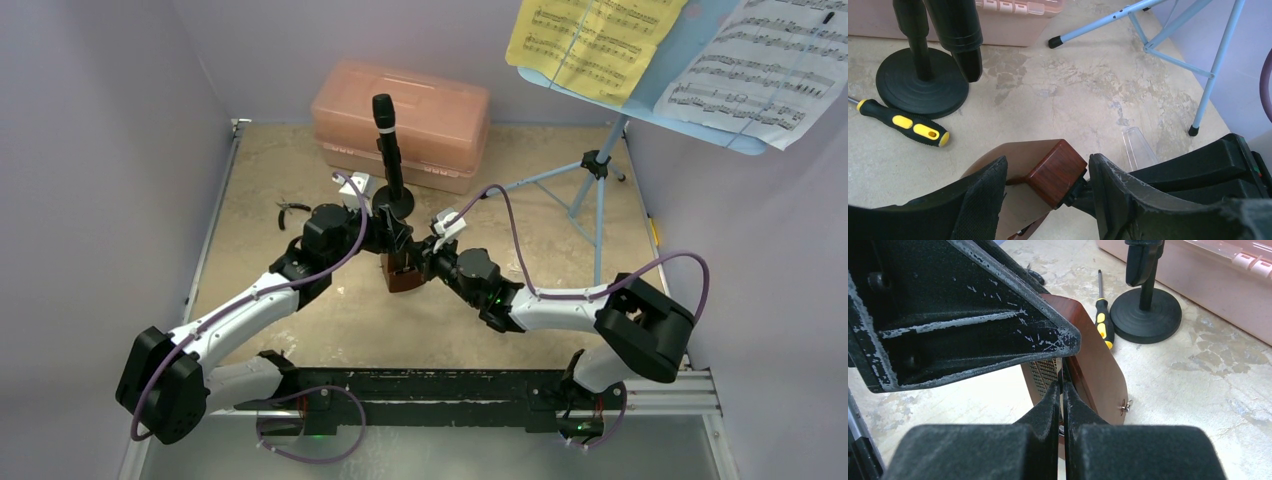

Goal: Pack up the instrument practice props
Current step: Hook the pendulum onto the metronome.

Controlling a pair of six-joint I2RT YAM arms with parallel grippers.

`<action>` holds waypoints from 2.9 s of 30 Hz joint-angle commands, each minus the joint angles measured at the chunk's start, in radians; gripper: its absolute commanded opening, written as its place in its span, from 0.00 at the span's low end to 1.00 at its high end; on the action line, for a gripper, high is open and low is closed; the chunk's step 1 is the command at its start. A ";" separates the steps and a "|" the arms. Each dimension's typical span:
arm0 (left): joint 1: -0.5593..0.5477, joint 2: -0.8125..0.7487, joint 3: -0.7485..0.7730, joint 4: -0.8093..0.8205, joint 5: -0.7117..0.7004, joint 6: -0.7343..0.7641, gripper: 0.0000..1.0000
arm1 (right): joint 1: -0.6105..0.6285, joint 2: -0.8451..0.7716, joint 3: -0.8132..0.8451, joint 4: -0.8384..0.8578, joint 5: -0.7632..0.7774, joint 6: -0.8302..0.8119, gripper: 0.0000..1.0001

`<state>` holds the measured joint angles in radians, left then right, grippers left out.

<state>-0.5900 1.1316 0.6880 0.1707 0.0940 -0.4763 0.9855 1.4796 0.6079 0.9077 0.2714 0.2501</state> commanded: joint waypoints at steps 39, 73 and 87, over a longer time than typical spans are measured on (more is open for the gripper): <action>-0.115 0.000 0.056 -0.060 -0.129 0.165 0.46 | -0.051 -0.064 0.020 -0.052 -0.070 0.050 0.06; -0.123 0.015 0.061 -0.060 -0.122 0.159 0.36 | -0.053 -0.049 -0.091 0.190 -0.096 0.046 0.01; -0.128 0.011 0.059 -0.055 -0.101 0.163 0.46 | -0.064 -0.011 -0.080 0.223 -0.095 0.053 0.00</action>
<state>-0.7082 1.1412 0.7200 0.1329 -0.0380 -0.3023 0.9279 1.4616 0.4992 1.0691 0.1829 0.2966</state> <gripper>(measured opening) 0.448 0.004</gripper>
